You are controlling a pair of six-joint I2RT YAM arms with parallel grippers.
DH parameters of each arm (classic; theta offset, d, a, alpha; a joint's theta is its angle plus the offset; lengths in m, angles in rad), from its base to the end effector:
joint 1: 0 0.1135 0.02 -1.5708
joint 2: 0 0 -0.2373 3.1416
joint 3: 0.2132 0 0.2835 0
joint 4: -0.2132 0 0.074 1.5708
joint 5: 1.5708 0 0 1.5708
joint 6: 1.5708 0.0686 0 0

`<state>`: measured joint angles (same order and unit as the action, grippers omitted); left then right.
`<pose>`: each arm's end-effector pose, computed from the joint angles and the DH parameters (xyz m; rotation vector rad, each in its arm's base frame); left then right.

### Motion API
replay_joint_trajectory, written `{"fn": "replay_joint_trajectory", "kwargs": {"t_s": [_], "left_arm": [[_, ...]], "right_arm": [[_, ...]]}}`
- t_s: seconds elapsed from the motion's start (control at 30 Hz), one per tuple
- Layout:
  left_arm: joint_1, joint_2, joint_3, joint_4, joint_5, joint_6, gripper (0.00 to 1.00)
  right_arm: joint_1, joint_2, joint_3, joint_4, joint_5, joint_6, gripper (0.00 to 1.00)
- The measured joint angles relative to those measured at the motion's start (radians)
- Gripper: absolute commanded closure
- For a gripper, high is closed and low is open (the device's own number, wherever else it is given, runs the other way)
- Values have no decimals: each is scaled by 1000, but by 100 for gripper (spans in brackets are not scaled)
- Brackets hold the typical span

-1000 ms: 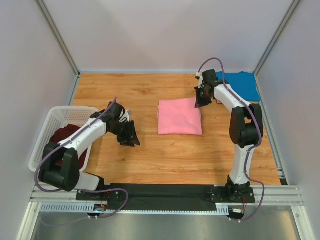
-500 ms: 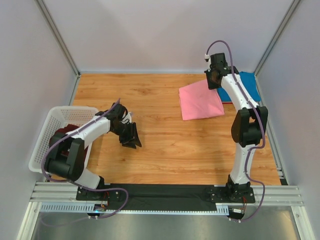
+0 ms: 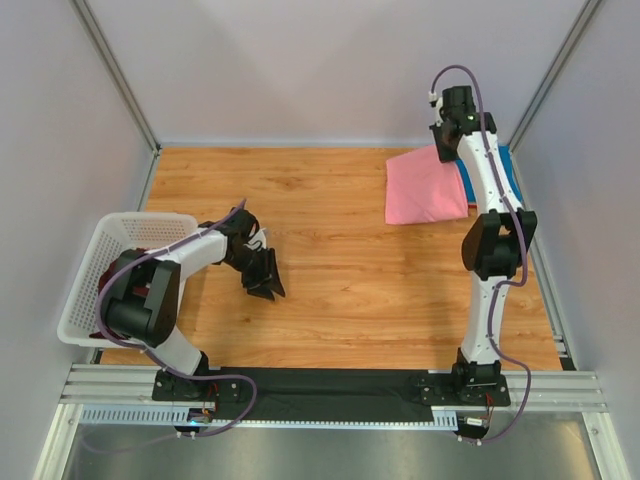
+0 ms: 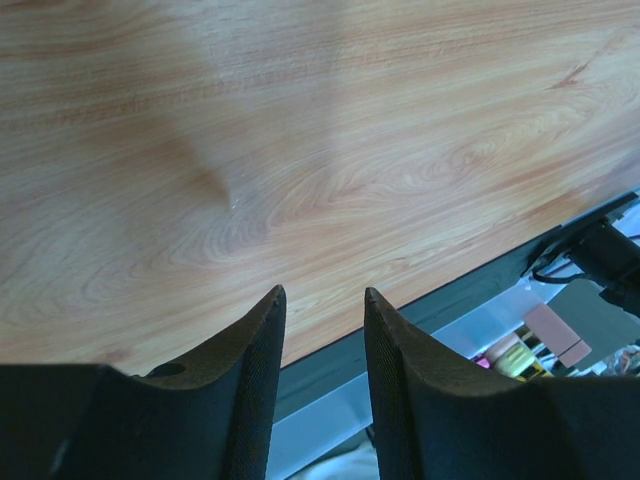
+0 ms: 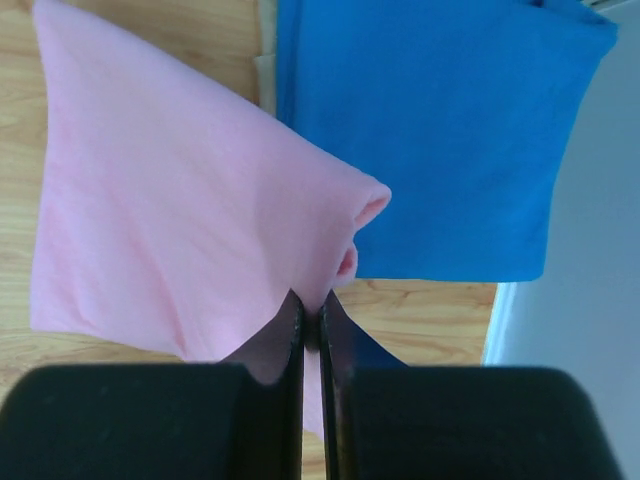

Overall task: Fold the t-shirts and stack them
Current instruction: Neatly place the folded tshirt to the corner

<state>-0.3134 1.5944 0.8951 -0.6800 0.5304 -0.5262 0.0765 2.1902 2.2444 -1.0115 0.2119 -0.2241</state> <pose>0.2762 -0.1260 0.0875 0.2389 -2.9676 0.8546 0.5120 0.0248 0.2663 -0.2941 2.5107 -0.3270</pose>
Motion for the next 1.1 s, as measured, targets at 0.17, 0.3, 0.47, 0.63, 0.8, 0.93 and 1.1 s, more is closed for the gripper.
{"fn": "replay_joint_trajectory", "kwargs": {"t_s": [0.17, 0.3, 0.47, 0.63, 0.8, 0.93, 1.1], "left_arm": [[0, 45, 47, -11, 18, 2, 55], [0, 74, 97, -27, 24, 6, 55], [0, 89, 113, -31, 31, 0, 55], [-3, 124, 114, -39, 27, -18, 55], [-21, 124, 116, -53, 16, -39, 55], [-38, 126, 131, -54, 10, -53, 55], [-51, 151, 154, -51, 10, -66, 55]], "right_arm": [[-67, 20, 120, -32, 23, -23, 100], [-137, 71, 241, -18, 20, -39, 100], [-222, 168, 350, 65, -61, -37, 100], [-291, 327, 407, 188, -133, -18, 100], [-328, 427, 399, 311, -194, 11, 100], [-336, 445, 389, 405, -233, 49, 100], [-338, 445, 391, 509, -249, 60, 100]]}}
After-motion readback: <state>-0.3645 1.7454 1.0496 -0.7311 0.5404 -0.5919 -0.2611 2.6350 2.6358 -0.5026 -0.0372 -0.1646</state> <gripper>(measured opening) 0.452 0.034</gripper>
